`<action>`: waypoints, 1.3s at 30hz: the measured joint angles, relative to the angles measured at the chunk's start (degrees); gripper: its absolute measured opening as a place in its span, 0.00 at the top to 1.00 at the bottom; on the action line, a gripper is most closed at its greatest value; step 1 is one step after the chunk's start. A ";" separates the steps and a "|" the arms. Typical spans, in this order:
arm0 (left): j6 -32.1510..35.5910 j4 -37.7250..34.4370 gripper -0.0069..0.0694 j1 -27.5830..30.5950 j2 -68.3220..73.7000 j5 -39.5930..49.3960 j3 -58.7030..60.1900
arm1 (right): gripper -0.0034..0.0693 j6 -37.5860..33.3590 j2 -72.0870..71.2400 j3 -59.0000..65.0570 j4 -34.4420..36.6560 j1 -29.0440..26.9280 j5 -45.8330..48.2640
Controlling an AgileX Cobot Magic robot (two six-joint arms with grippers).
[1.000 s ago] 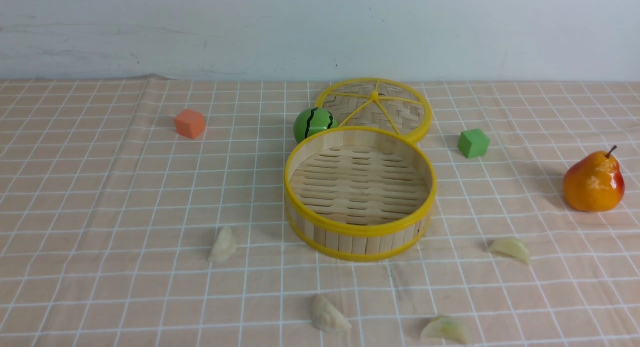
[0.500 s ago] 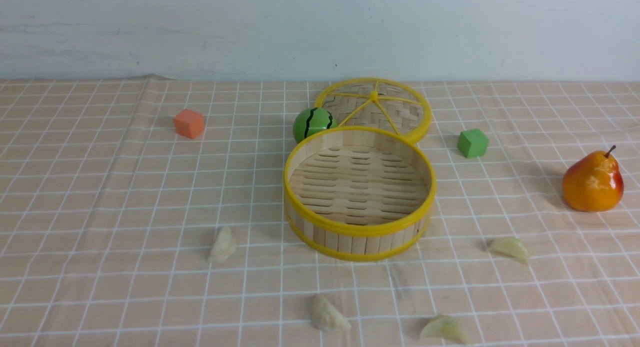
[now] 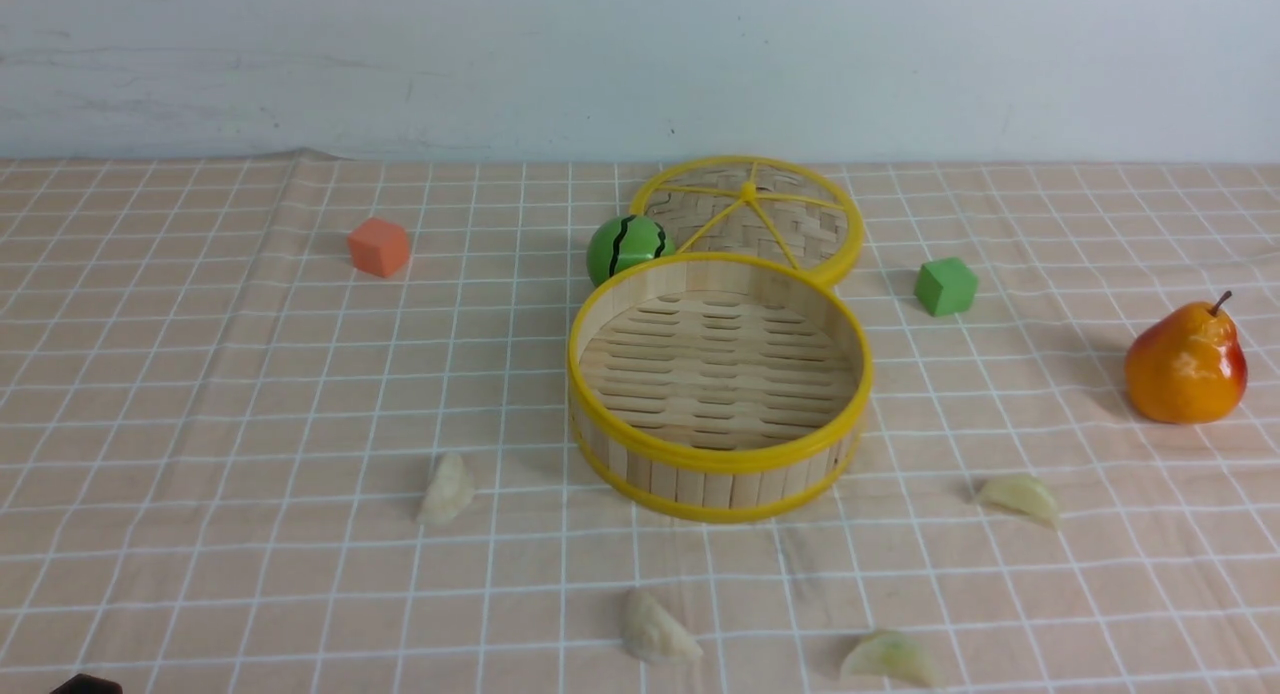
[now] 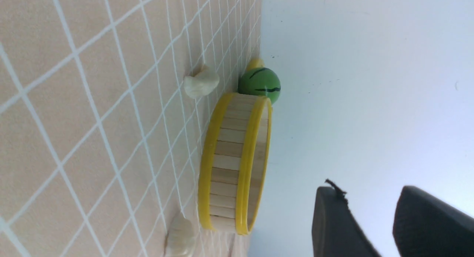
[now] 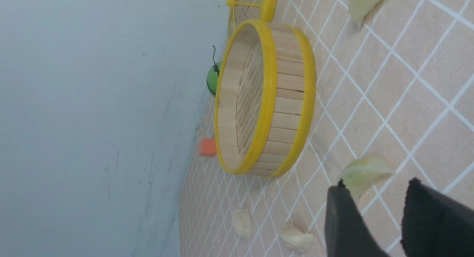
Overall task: Put the dumplings into the steamer on the table with the brown tablecloth.
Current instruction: 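Reach for and grasp a dumpling on the table with the left gripper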
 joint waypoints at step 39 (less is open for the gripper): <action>36.08 48.22 0.77 -21.09 82.99 48.70 -68.58 | 0.97 -46.19 57.77 -46.94 -29.49 27.58 37.04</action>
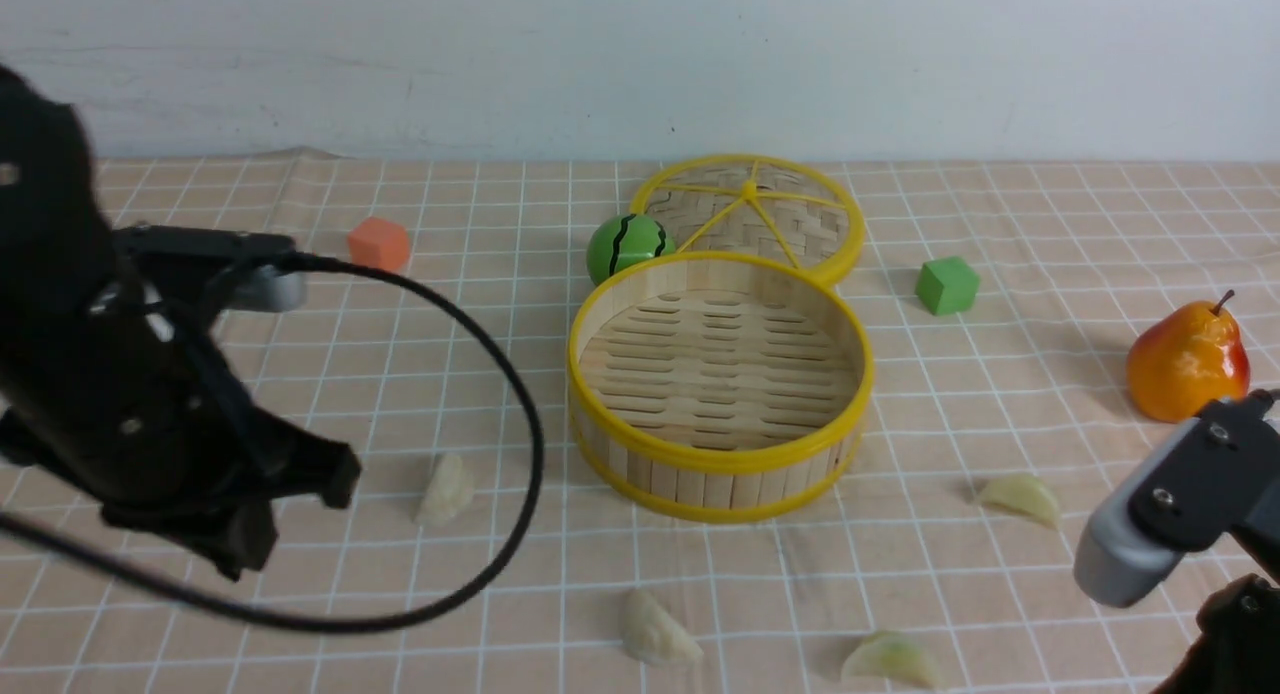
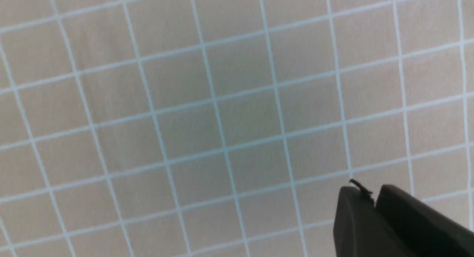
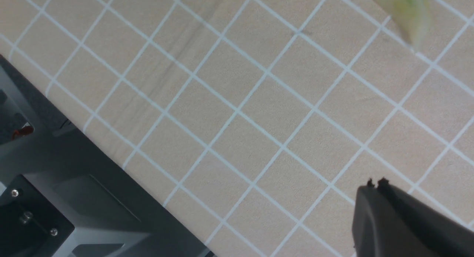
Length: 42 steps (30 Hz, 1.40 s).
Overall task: Put the dumplings into the steamer on the table with the brown tablecloth.
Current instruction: 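Reach for and grasp a dumpling on the table with the left gripper, then place the dumpling into the bamboo steamer basket with the left gripper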
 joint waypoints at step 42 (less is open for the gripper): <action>-6.11 8.19 0.60 -16.06 39.96 -4.87 -55.96 | 0.93 0.06 0.02 -0.07 0.22 0.00 -3.05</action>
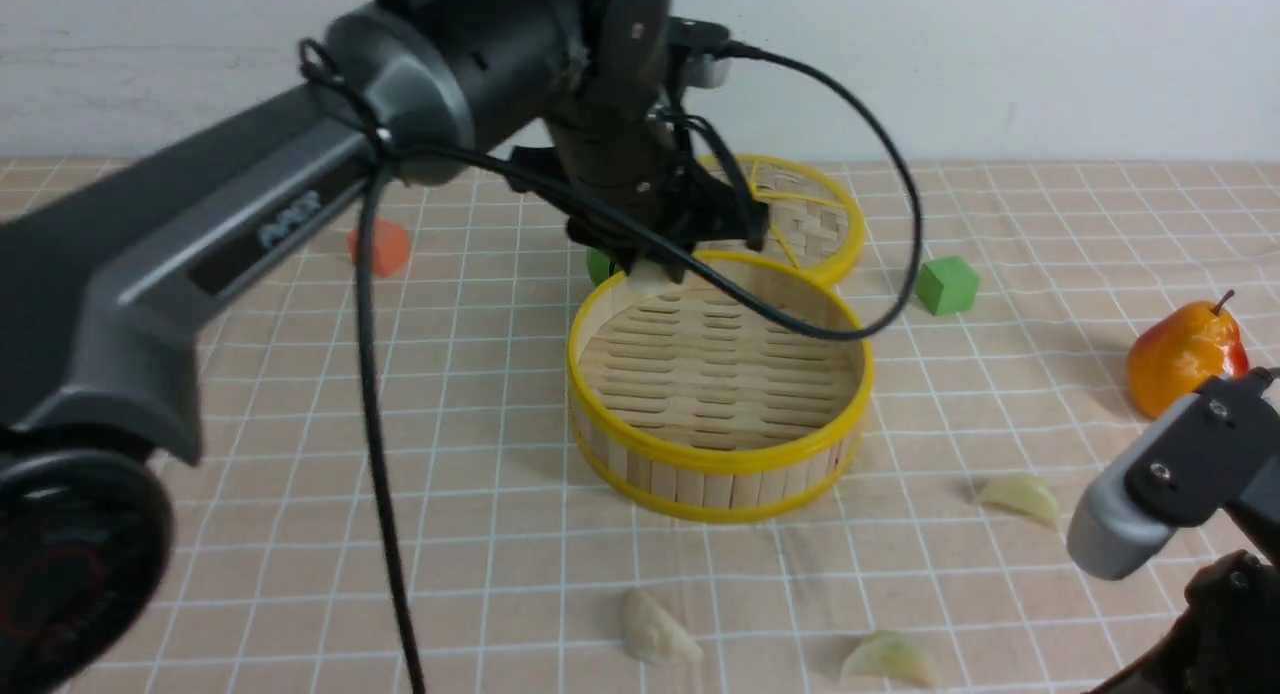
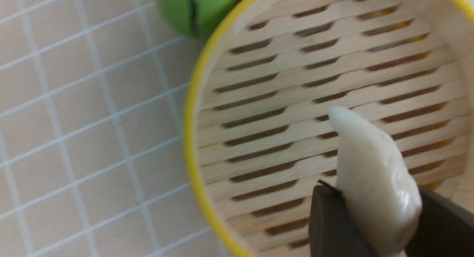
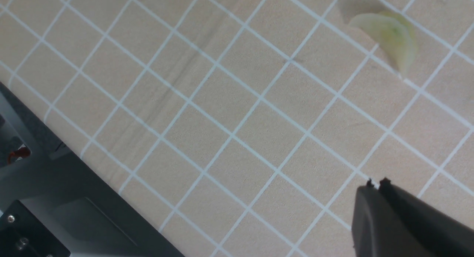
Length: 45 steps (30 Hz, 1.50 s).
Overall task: Put the dumplings into the steamer on the table with the brown tablecloth.
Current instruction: 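Place the dumpling into the bamboo steamer basket with the left gripper, then reach for and grasp a dumpling on the table with the left gripper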
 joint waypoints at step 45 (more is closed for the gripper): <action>51.05 -18.27 0.17 -1.93 -27.77 9.88 29.20 | 0.85 7.85 -22.32 -2.64 -11.18 0.00 4.72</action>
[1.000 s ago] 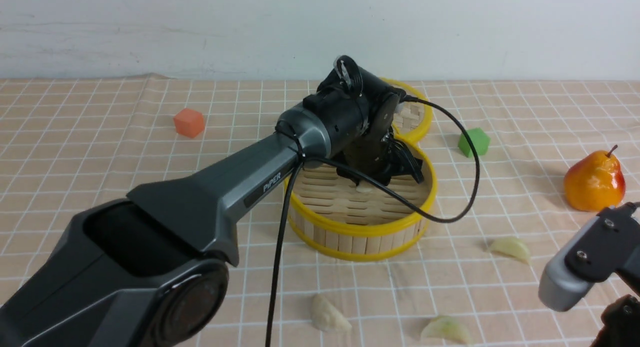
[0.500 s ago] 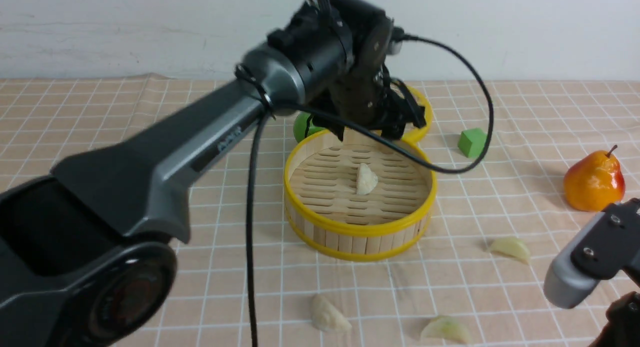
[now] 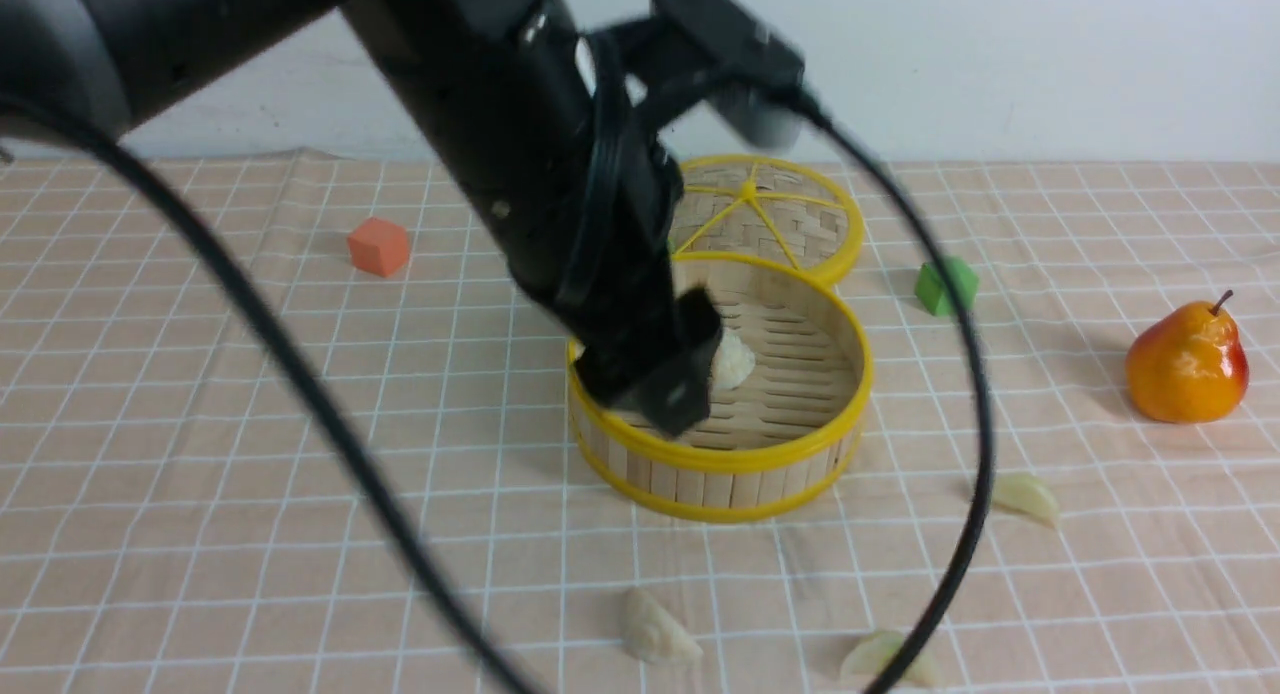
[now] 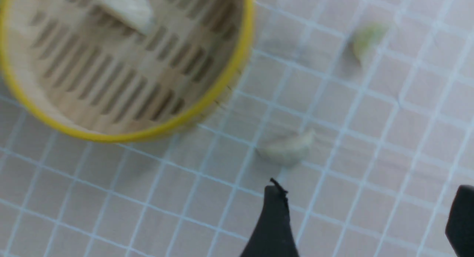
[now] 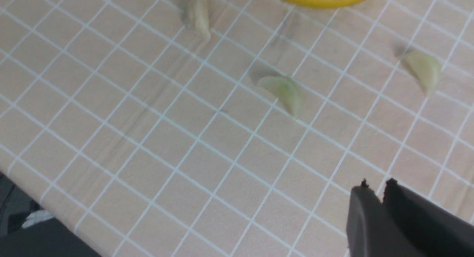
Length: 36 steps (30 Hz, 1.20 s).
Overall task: Put the dumplings into the steamer on the table with the brown tablecloth.
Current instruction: 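Reach for and grasp a dumpling on the table with the left gripper, then place the dumpling into the bamboo steamer basket with the left gripper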
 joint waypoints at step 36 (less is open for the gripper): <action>28.73 -5.73 0.46 0.00 17.47 -27.89 19.79 | 0.81 0.31 -2.21 -0.04 -2.56 0.00 2.52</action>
